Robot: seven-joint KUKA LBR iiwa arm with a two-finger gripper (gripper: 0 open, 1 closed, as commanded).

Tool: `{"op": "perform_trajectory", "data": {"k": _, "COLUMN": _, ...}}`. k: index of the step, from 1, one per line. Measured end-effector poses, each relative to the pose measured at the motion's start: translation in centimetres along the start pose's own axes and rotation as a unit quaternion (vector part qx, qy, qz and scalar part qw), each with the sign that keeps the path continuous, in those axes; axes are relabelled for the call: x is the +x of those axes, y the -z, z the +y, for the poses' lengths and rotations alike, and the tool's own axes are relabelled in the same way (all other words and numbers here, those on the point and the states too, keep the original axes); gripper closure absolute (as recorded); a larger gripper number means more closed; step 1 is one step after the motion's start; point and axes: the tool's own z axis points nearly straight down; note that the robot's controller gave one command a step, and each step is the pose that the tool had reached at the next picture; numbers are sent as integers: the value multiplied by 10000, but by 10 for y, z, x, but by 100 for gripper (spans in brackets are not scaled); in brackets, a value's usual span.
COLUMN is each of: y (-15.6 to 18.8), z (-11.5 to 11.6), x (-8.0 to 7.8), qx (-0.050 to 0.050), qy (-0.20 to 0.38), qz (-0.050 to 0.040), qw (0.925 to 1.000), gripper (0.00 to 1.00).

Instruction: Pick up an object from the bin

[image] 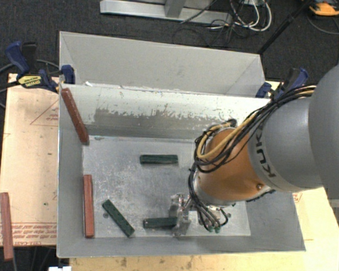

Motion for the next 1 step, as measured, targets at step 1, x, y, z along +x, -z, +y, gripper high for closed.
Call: {"op": "perform_trajectory", "data": {"k": 1, "y": 133, "z": -28, "x": -61, "qx": 9, "qy": 180, "qz": -64, "qw": 9998, "gripper": 100}}
